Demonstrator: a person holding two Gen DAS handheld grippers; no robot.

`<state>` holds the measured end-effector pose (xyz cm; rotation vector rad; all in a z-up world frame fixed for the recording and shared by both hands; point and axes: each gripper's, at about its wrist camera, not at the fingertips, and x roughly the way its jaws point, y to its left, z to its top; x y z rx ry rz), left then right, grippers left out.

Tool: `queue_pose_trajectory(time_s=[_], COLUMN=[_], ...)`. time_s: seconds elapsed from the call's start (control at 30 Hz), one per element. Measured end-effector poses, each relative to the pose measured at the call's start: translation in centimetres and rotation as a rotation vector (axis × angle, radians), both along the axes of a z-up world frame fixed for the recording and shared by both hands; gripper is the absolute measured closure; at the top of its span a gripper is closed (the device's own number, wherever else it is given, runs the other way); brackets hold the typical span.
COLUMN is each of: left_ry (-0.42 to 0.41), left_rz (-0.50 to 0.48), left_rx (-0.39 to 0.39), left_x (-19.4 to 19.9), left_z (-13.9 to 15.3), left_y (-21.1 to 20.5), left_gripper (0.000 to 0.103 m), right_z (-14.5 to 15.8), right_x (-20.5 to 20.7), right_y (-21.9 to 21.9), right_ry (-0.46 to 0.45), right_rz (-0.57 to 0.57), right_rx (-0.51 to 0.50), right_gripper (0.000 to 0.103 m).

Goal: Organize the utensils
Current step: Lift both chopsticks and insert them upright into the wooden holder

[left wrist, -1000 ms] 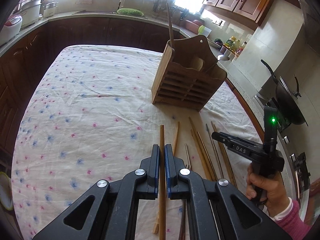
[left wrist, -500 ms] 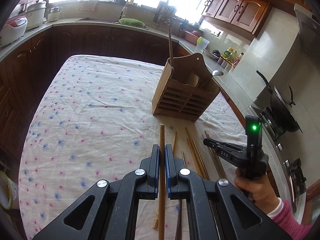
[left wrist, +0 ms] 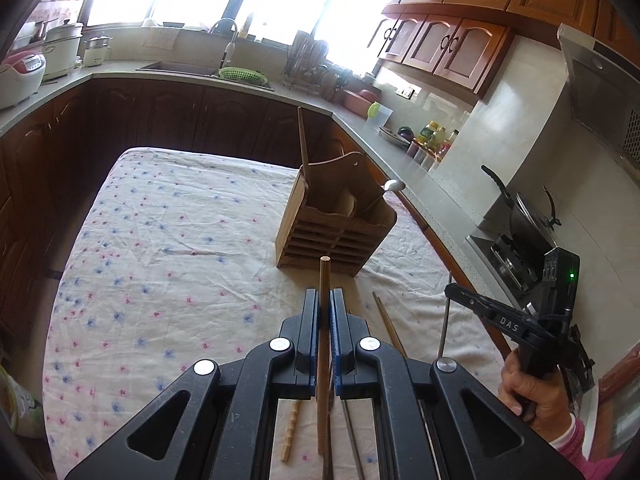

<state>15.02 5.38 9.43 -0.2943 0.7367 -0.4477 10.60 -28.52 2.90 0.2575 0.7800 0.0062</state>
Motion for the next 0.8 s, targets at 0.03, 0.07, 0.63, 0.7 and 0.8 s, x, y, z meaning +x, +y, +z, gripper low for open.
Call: queue_pose_trajectory(time_s=[0.03, 0.07, 0.63, 0.7, 0.8], left_ry=[-0.004, -0.008, -0.182, -0.215, -0.252], left_rz=[0.0, -0.001, 0.065, 0.08, 0.111], left_rx=[-0.002, -0.004, -0.022, -0.032, -0.035], left_x=[0.0, 0.1, 5.8, 6.9, 8.8], left_z=[0.1, 0.3, 6.2, 7.1, 8.2], left_y=[0.1, 0.2, -1.0, -1.5, -2.1], left_gripper=[0.1, 0.1, 0.1, 0.1, 0.1], right_z=[0.6, 1.1, 11.9, 12.4, 13.1], right_x=[-0.2, -0.3, 3.5, 4.7, 6.7], right_y=[0.0, 0.0, -1.2, -1.6, -2.1], right_ry=[-0.013, -0.027, -0.403, -0.442, -0.494], right_rz=[0.001, 0.001, -0.107, -0.136, -0.179], right_rx=[0.003, 0.004, -0.042, -0.026, -0.034], right_gripper=[0.099, 0.099, 0.099, 0.099, 0.099])
